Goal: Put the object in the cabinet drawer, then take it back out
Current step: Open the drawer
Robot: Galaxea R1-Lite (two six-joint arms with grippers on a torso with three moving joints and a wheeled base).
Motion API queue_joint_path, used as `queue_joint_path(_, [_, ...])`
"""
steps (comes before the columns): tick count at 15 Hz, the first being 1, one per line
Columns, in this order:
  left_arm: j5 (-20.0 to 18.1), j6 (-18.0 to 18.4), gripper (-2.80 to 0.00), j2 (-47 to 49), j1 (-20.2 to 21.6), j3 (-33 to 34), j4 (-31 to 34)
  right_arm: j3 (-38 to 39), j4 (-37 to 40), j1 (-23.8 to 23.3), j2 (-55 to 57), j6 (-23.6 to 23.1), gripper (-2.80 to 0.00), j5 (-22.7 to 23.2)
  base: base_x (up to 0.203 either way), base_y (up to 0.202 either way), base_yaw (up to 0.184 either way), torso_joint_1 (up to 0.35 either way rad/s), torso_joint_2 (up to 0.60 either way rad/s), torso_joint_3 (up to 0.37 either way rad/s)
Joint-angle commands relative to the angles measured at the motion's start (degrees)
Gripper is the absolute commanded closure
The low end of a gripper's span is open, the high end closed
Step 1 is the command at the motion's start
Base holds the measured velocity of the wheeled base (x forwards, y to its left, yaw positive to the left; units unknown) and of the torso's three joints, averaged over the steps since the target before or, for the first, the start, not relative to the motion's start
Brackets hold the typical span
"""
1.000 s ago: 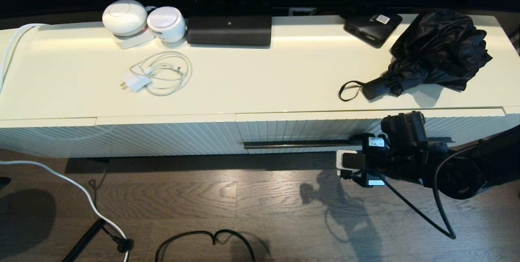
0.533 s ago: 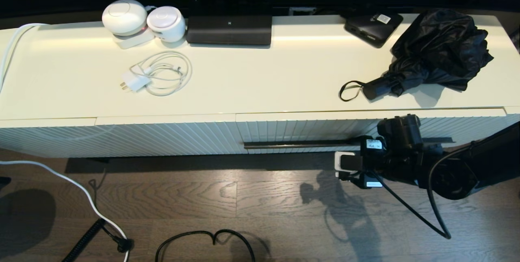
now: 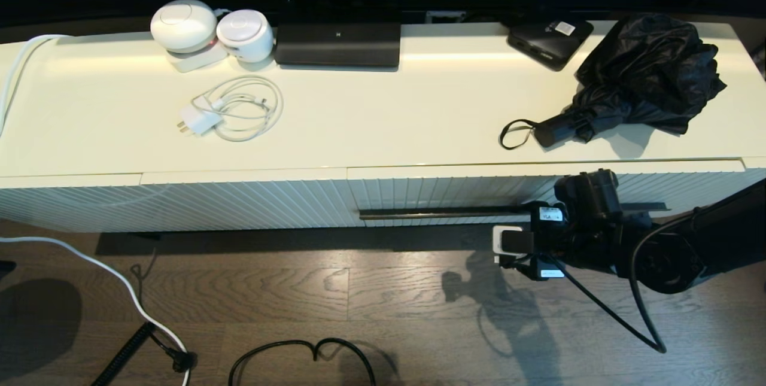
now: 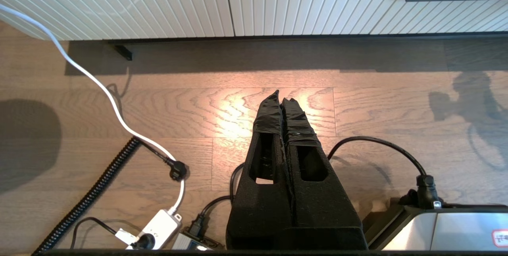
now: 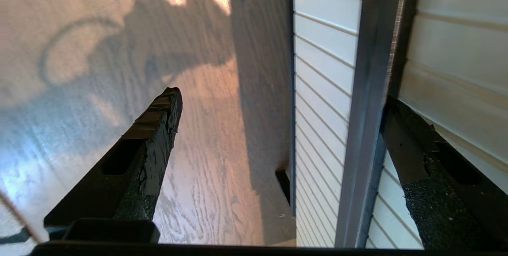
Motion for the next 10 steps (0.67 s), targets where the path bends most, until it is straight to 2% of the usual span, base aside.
queue_joint_path(1, [0.01,-0.06,0.00,-0.10,0.07,-0.06,-0.02,0.23,1.99,0.22,-1.28,-0.40,-2.80,-0.03,0.000,0.000,0.000,0.000,0.00,0.000])
queue_joint_path(6, [0.01,-0.06,0.00,-0.10,-0.02,-0.06,-0.02,1.02,3.24,0.31,-1.81,-0.31,-2.80,-0.03,0.000,0.000,0.000,0.000,0.00,0.000])
queue_joint_path(10, [0.01,-0.06,0.00,-0.10,-0.02,0.02,-0.02,5.49,2.45,0.54,-2.33,-0.31,-2.80,-0.03,0.000,0.000,0.000,0.000,0.00,0.000])
